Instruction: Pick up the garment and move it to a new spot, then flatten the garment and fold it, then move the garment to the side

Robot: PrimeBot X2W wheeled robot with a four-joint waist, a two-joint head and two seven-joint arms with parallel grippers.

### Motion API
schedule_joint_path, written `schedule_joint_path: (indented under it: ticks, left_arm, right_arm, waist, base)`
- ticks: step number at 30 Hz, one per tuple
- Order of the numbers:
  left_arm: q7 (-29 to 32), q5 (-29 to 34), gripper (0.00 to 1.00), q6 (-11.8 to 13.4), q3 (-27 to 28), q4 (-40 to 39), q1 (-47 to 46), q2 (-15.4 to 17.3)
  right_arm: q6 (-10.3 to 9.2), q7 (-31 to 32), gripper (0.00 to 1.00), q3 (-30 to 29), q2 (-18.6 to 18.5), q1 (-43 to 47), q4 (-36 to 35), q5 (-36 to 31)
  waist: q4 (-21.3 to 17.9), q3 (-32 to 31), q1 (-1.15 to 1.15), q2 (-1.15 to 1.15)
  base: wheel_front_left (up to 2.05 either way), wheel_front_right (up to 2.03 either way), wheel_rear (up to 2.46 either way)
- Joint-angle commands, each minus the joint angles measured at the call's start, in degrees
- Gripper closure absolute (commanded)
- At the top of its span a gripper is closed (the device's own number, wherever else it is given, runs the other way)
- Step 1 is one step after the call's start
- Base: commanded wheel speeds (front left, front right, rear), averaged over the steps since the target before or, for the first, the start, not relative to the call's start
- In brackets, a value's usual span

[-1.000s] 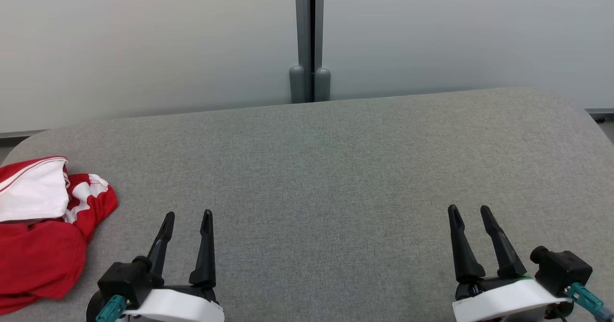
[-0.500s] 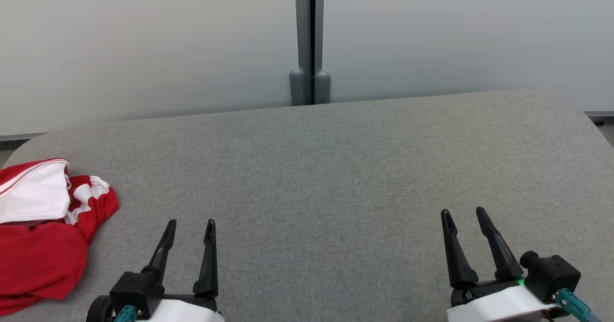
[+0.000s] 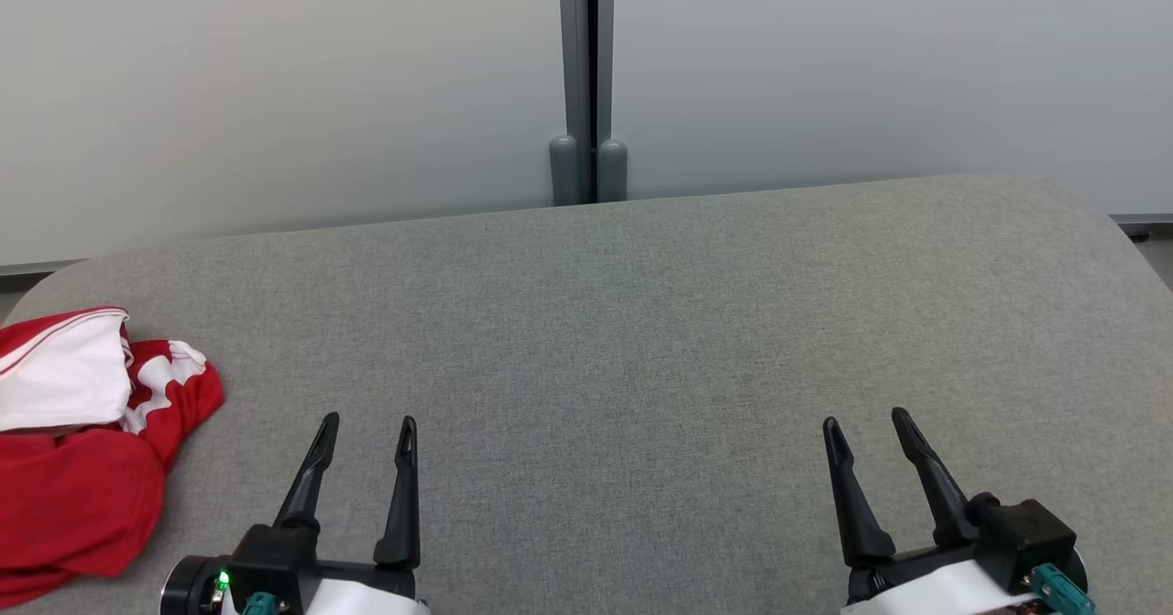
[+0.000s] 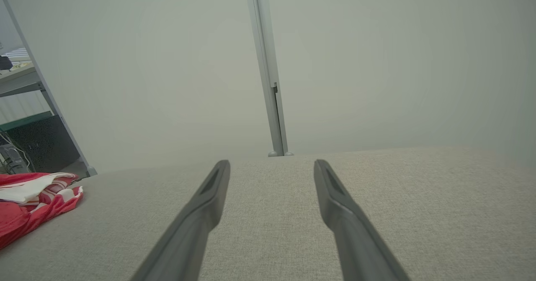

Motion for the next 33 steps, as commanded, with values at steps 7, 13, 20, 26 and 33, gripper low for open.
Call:
schedule_joint_path:
  ticks: [7, 13, 20, 26, 33]
  left_arm:
    - [-1.05, 3.68, 0.0, 0.3, -0.2, -0.53, 0.77, 0.12]
    - [-1.29, 4.59, 0.0, 0.25, -0.41, -0.43, 0.76, 0.13]
    - [-1.29, 4.38, 0.0, 0.11, -0.35, -0.08, 0.72, 0.11]
    - [-1.29, 4.07, 0.0, 0.18, -0.48, 0.17, 0.62, 0.15]
    - [-1.27, 2.52, 0.0, 0.99, -0.26, 0.25, 1.36, 0.16]
  right_arm:
    - [0.0, -1.23, 0.0, 0.72, -0.07, 0.26, 0.23, -3.36]
    - [0.0, -1.54, 0.0, 0.96, -0.08, 0.32, 0.32, -4.13]
    - [0.0, -1.54, 0.0, 1.08, -0.07, 0.3, 0.41, -3.83]
    - [0.0, -1.53, 0.0, 1.33, -0.06, 0.77, 0.25, -3.84]
    - [0.0, -1.46, 0.0, 2.36, -0.06, 1.22, 0.5, -3.95]
  waist:
    - [-0.19, -0.13, 0.0, 0.0]
    - [-0.22, -0.17, 0.0, 0.0]
    - [-0.29, -0.32, 0.0, 0.0]
    - [0.95, -0.49, 0.0, 0.0]
    - [6.55, -0.9, 0.0, 0.0]
  base:
    - [0.0, 0.0, 0.0]
    - [0.0, 0.0, 0.0]
    - [0.0, 0.0, 0.0]
    - [0.0, 0.0, 0.0]
    - [0.0, 0.0, 0.0]
